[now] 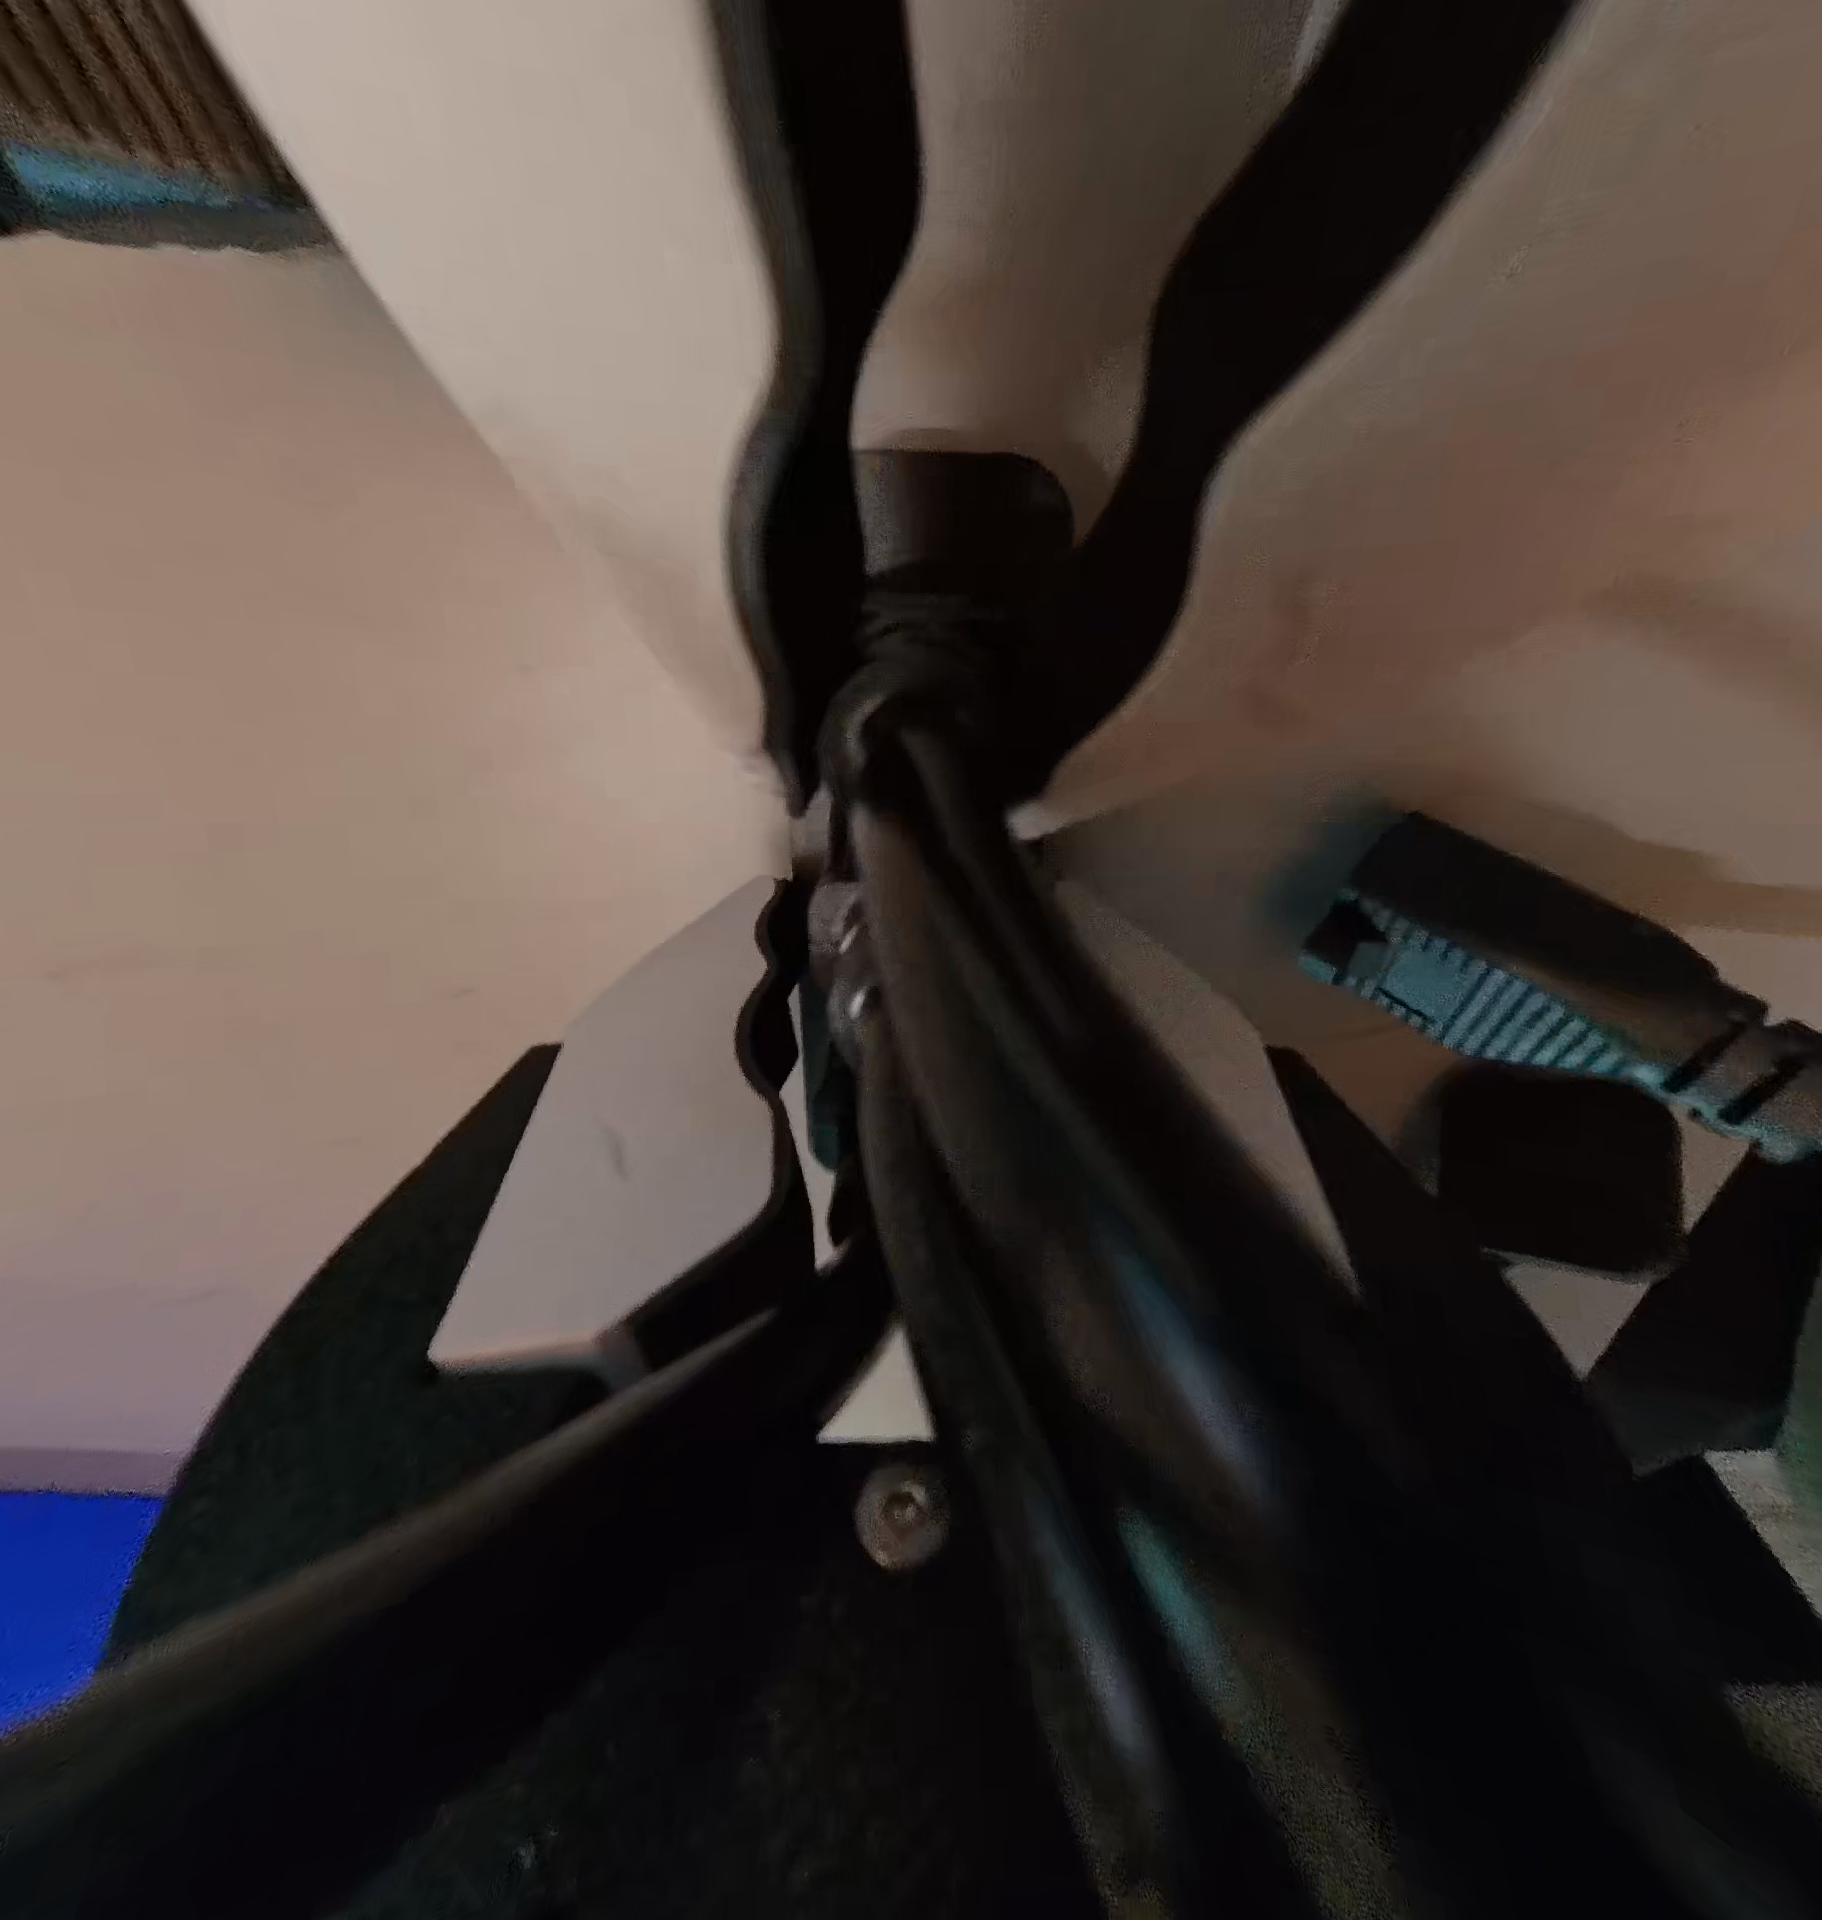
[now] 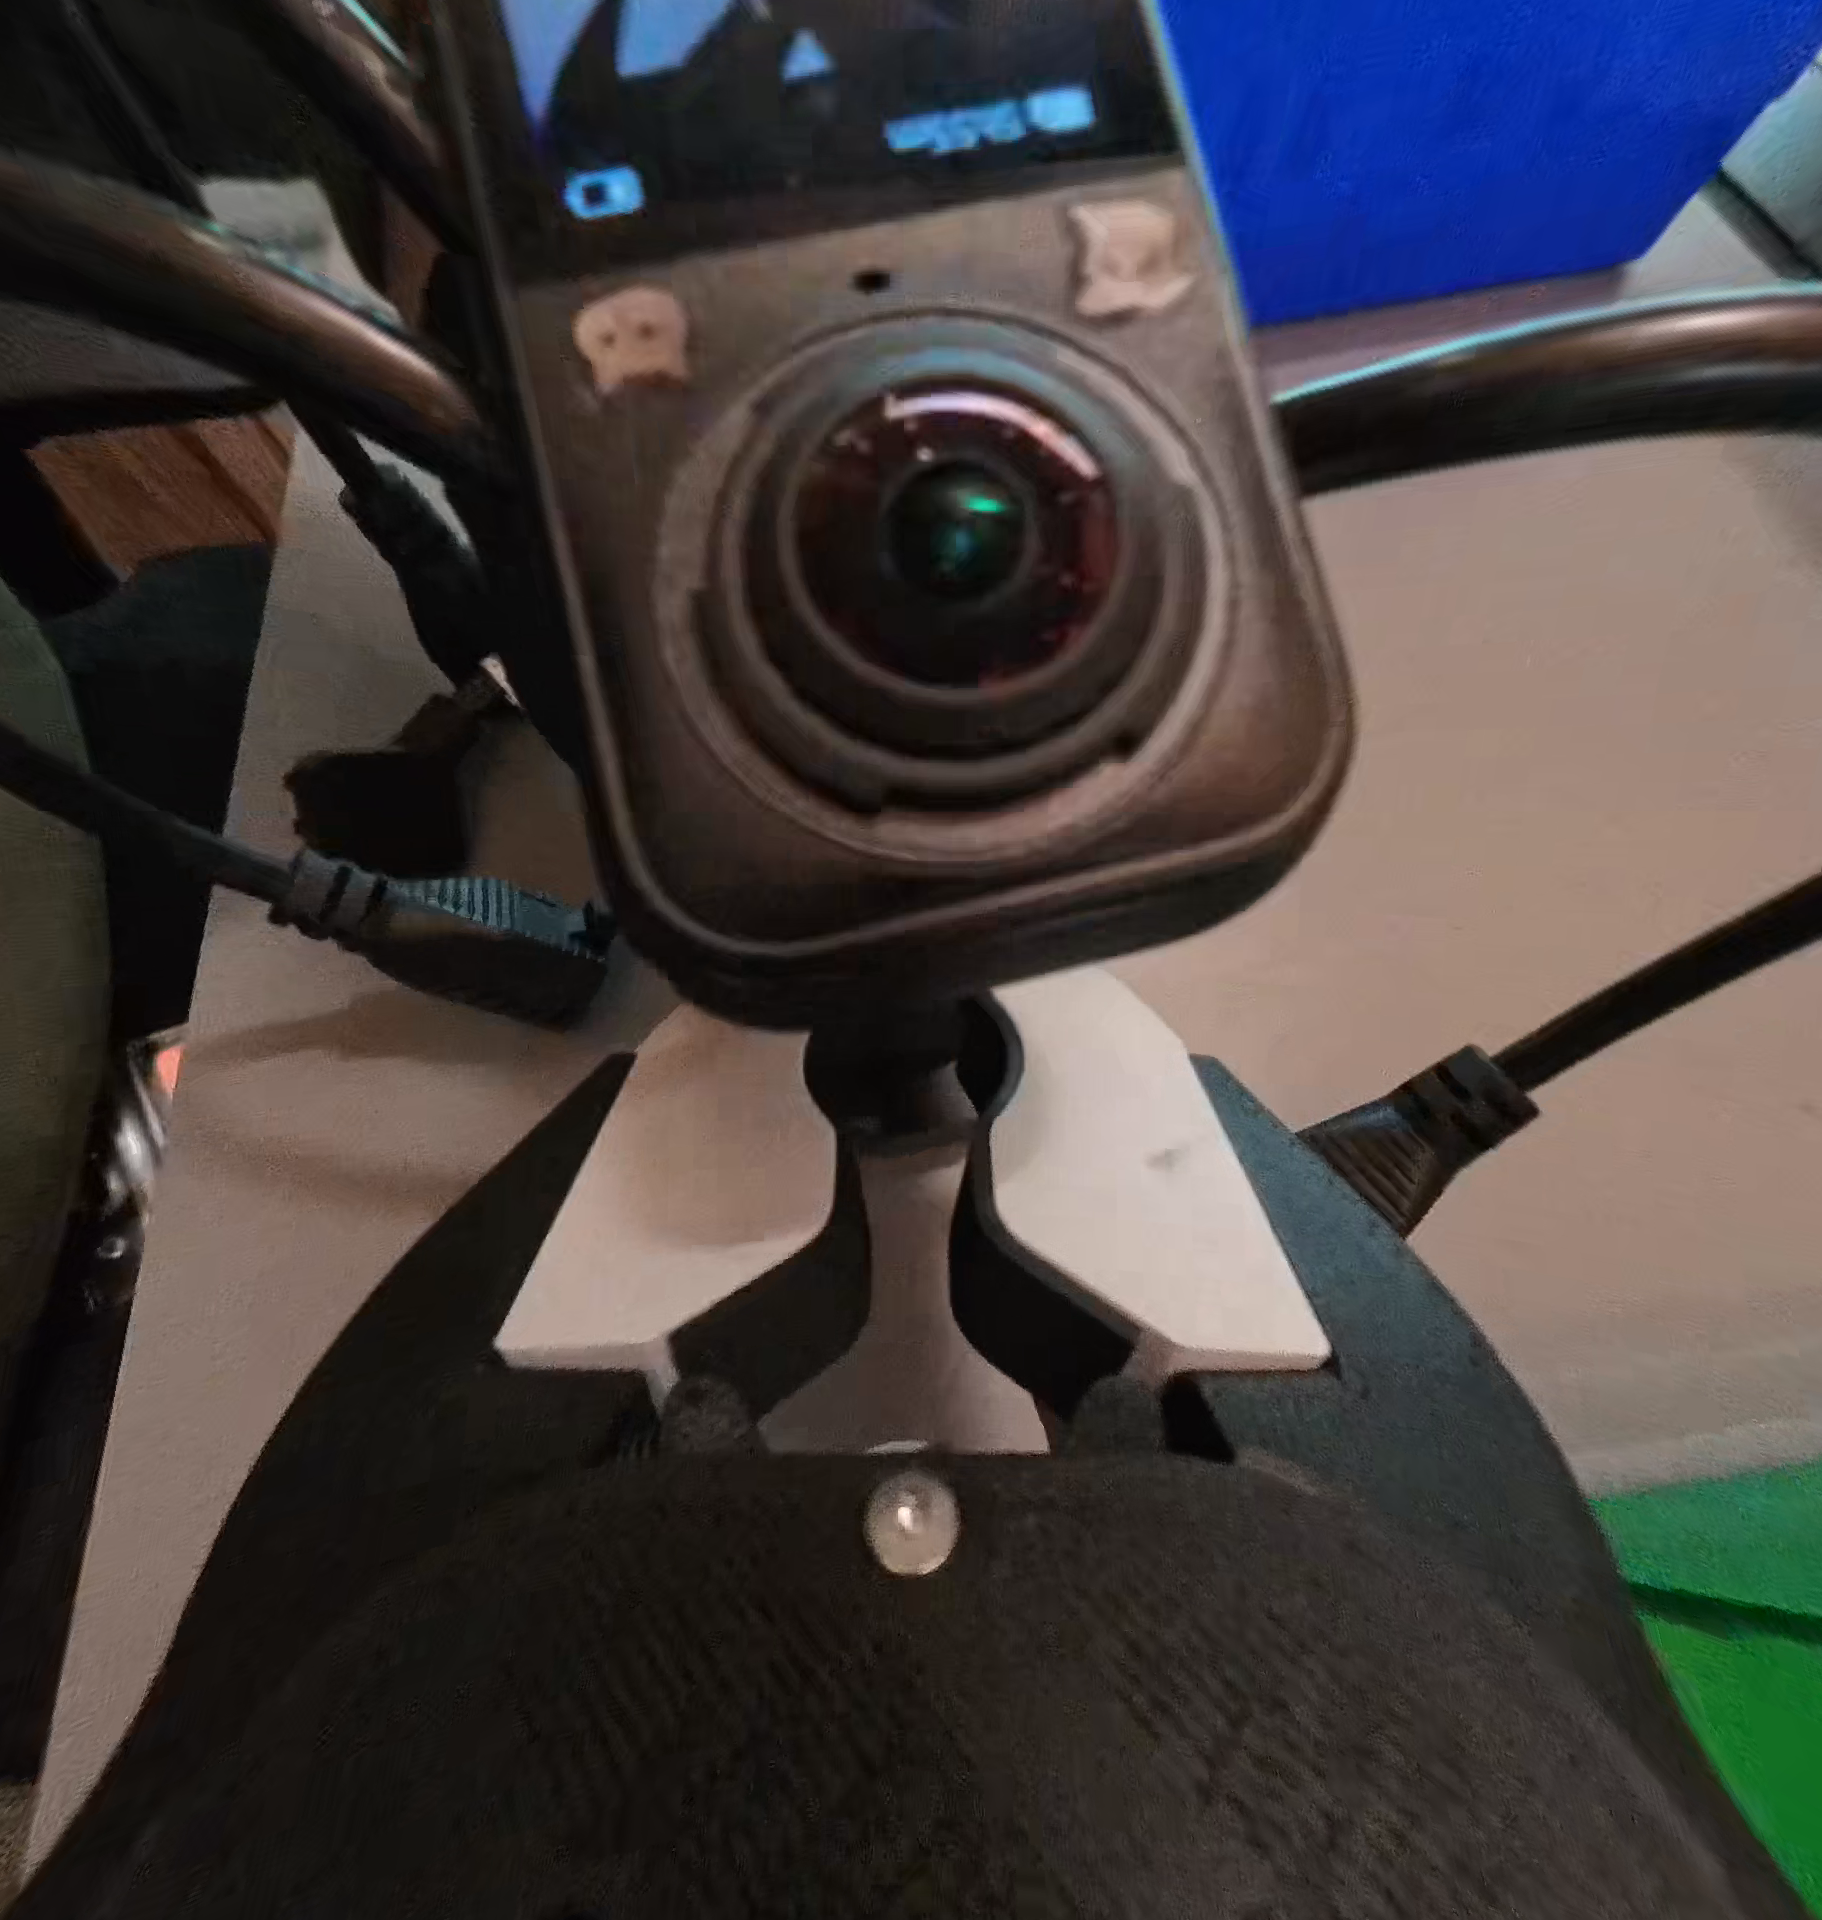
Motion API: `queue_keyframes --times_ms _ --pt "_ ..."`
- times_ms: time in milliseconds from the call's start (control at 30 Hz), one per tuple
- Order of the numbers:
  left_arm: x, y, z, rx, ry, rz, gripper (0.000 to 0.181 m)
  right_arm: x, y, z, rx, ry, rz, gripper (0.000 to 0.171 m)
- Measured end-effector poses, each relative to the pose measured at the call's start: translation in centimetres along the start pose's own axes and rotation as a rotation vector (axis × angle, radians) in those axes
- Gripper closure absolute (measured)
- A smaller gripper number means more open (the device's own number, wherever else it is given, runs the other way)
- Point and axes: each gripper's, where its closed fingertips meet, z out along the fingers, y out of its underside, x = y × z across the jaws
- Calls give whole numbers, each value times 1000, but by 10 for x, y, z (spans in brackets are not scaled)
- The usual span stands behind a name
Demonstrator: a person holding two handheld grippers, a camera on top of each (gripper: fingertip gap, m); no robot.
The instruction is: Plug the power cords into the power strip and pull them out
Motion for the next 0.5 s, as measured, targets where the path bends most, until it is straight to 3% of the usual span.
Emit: queue_keyframes --times_ms 267,400,500 --pt "-3 -2 0 8 -1 -29 142 7 0 0 -6 -20 15 156" --pt "1 0 1 17 9 18 141 -6 3 -1 -109 23 -123 156" --pt "-3 -3 1 20 -8 -27 143 6 3 -2 -61 3 -51 156"
